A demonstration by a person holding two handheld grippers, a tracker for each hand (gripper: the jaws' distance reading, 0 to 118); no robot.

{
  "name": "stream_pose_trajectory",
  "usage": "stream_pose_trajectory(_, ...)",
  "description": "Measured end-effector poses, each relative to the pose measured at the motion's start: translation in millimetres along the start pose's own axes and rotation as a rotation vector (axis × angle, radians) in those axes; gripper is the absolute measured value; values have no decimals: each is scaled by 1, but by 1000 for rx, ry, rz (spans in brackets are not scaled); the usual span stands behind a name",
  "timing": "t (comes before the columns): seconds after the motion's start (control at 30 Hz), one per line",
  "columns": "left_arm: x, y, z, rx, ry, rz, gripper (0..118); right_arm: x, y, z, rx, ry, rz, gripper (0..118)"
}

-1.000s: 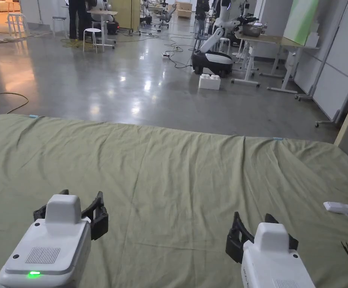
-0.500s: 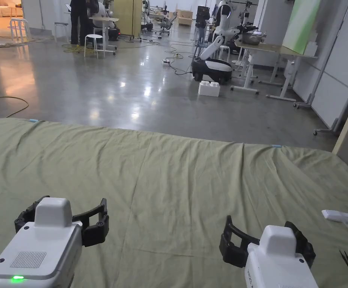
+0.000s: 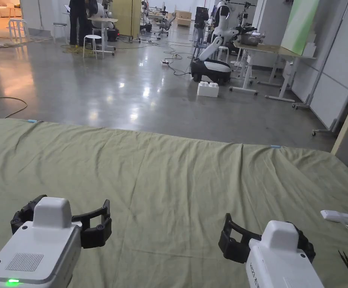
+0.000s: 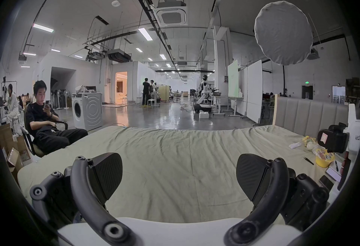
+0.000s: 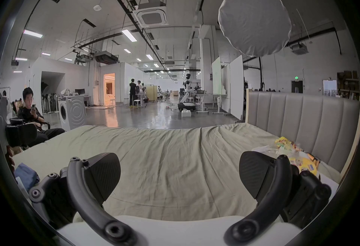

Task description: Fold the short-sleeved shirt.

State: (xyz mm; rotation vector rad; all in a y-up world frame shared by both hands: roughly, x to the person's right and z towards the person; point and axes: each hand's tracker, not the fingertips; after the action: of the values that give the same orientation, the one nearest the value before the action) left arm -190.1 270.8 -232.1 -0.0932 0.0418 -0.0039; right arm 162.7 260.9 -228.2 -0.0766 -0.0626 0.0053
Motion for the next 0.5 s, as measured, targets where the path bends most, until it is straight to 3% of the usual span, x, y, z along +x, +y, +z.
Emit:
stream_pose_trajectory(0.23,-2,0,-2,-1,0,23,118,-3,3,-6,-48,-32,14,118)
stream_pose_trajectory(0.33,-3,1,-1,3,-8,33,118,0,3,-6,-85,70,-89,118)
stream_pose_trajectory(0.4,-3,1,0,8,0,29,118,-2,5,-6,-100,59,-129,118)
stream_pose_trajectory(0.5,-5,2,-1,11,10,27,118,-8,11,-7,-123,22,-105,118)
